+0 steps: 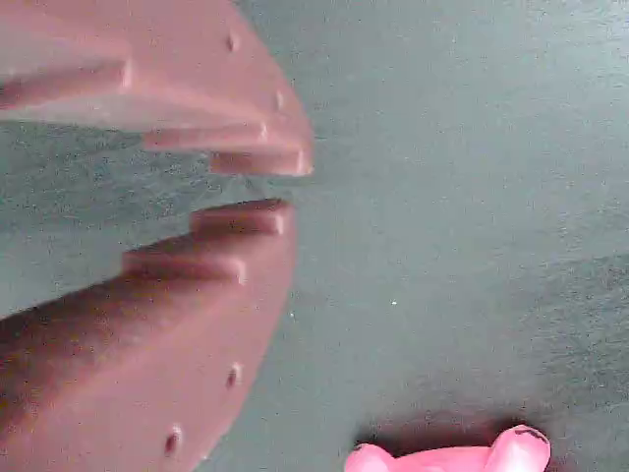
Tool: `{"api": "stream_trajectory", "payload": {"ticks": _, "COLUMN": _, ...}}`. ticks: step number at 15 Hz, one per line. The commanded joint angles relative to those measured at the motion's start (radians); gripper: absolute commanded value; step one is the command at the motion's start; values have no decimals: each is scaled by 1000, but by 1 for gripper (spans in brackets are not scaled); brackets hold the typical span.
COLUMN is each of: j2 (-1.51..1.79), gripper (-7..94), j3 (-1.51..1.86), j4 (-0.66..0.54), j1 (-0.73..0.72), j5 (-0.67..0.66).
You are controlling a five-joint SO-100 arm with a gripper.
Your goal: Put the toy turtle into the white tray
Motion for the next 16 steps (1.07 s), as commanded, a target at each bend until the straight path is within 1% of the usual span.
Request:
{"api": "stream_trajectory", "payload": {"ticks": 1, "j2": 72, "gripper": 0, "j3": -23, "j4": 20, "j1": -14, "j5": 14}}
{"api": "stream_trajectory", "payload": {"ticks": 7, "j2": 72, "gripper": 0, "j3": -23, "j4": 20, "j1": -14, "j5": 14}}
{"api": "stream_trajectory", "payload": {"ticks": 11, "j2": 72, "gripper": 0, "j3": -23, "j4": 21, "j1": -94, "j5": -55}}
{"api": "stream_trajectory", "payload": {"ticks": 16, "j2": 72, "gripper": 0, "j3": -25, "j4": 20, "j1": -110, "j5": -72}}
